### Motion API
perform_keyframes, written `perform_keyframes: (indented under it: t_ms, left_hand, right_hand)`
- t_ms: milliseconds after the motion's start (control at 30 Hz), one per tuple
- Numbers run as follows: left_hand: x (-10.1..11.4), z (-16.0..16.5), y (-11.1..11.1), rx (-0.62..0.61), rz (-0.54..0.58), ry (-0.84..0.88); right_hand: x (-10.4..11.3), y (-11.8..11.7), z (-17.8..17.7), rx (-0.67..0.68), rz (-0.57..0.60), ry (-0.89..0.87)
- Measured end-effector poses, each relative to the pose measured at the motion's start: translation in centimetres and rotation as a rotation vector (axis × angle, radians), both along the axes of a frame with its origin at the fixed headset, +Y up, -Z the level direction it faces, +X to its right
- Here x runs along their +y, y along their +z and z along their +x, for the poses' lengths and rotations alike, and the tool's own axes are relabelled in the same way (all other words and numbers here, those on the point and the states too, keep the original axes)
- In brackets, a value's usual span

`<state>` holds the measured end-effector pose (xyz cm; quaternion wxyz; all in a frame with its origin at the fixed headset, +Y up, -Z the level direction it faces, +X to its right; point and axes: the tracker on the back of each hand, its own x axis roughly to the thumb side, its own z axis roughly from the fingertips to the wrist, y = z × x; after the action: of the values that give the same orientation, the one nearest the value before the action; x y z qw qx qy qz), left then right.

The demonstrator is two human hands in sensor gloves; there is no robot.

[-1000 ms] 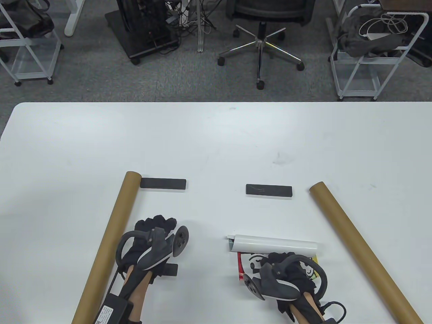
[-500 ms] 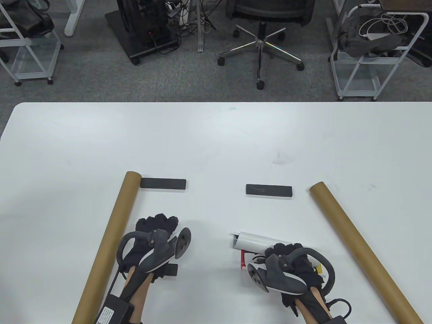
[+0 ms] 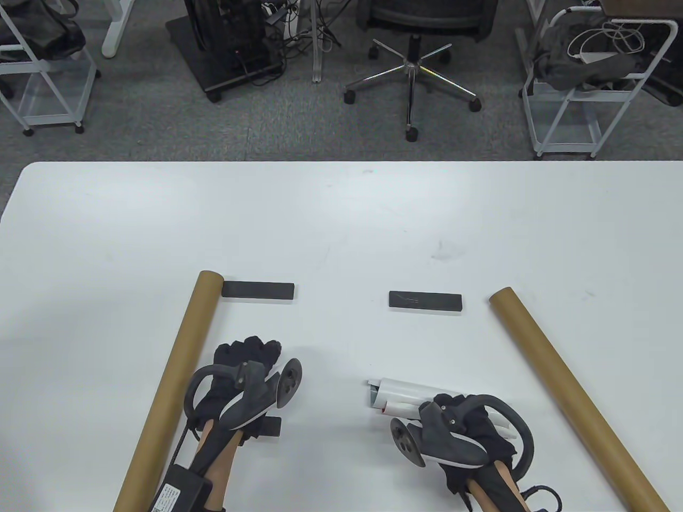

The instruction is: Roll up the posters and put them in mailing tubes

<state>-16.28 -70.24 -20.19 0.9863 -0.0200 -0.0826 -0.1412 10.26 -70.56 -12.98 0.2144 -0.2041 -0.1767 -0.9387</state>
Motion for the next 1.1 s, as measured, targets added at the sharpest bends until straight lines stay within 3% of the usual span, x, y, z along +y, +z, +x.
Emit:
perform_keyframes:
  t_ms: [167,467,600,833,1100]
  left_hand:
    - [0.1,0.0,0.1,-0.002,0.006,-0.001]
    - [0.0,-0.1,0.1,-0.003,0.007,0.004]
    - [0.1,-0.1,0.1,-0.003,0.005,0.004]
    - [0.1,0.2,0.3,-0.019,0.011,0.003]
    - [0.1,0.3,0.4,-0.025,0.011,-0.002]
  right_hand:
    - [-2.4,0.0,-1.0,0.019,-0.024,0.072]
    - [-4.9,-0.6,-1.9,0.003,-0.006,0.094]
    - [-4.1,-0.6,-1.8,-0.036,-0.011,0.134]
    - [-1.4,-2.1,1.6,-0.183,0.105,-0.014]
    - [-1.9,-3.3,4.8,-0.269,0.182,-0.088]
